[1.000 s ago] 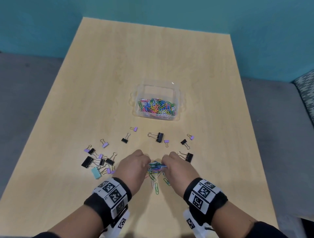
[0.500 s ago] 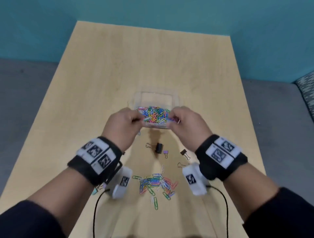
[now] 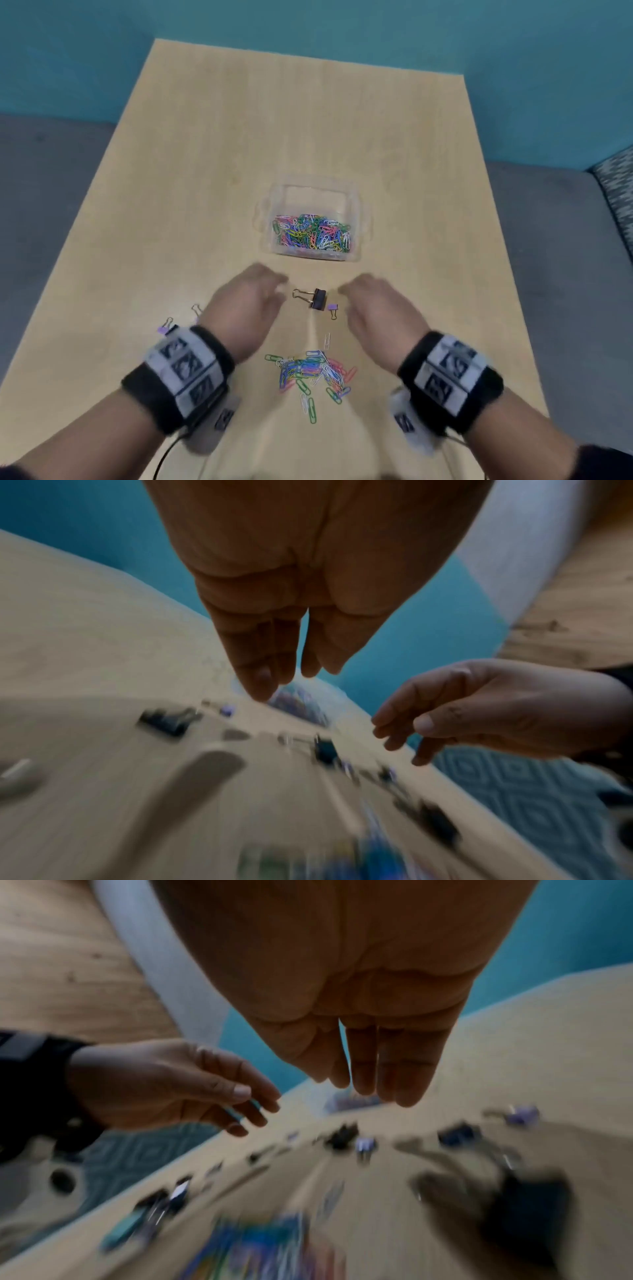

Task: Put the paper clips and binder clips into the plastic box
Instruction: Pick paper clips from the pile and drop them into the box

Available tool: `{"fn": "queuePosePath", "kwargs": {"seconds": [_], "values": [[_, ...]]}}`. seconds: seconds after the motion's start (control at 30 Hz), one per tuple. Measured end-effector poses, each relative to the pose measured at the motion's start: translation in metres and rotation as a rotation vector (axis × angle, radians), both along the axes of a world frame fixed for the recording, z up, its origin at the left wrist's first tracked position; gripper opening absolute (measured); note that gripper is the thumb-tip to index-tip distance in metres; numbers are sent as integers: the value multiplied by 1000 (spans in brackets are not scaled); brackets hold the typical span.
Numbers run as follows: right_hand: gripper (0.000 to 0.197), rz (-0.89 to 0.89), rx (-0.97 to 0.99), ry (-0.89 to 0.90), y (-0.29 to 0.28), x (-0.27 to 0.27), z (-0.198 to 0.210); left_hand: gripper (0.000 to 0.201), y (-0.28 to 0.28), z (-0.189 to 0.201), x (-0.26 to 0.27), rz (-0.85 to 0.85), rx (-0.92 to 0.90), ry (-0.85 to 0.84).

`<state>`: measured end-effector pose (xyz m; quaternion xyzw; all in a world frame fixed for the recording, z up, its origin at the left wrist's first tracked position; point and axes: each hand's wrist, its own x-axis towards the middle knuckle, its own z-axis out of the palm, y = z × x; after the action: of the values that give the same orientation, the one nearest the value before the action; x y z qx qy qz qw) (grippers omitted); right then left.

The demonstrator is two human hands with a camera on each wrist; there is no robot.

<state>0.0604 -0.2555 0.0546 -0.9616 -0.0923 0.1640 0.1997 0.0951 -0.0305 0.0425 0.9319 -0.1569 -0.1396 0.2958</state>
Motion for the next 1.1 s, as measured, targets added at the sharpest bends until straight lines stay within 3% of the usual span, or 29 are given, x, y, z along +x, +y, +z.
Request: {"fn": "queuePosePath", "kwargs": {"seconds": [0.1, 0.23, 0.4, 0.5, 0.6, 0.7, 0.8, 0.97, 1.1], "values": [[32, 161, -41, 100, 11, -48, -21, 36, 3, -25, -50, -186, 148, 2], [64, 270, -137, 27, 20, -73, -47, 44, 0, -45, -81, -261, 244, -53], [65, 280, -174, 28, 27, -99, -48, 53, 0, -42, -103, -383, 258, -153], [62, 208, -98, 13, 21, -110, -40, 68, 9, -42, -114, -291, 229, -102], [79, 9, -115, 101, 15, -116, -38, 85, 9, -44, -123, -142, 227, 8], [85, -43, -124, 124, 24, -114, -44, 91, -5, -48, -126, -115, 264, 15], [67, -81, -51, 98, 35, -106, -52, 76, -19, -55, -122, -69, 229, -11], [31, -76, -52, 65, 42, -90, -56, 30, -27, -58, -107, -19, 192, 44], [20, -34, -71, 43, 39, -81, -61, 11, -29, -58, -96, -34, 215, 19]]}}
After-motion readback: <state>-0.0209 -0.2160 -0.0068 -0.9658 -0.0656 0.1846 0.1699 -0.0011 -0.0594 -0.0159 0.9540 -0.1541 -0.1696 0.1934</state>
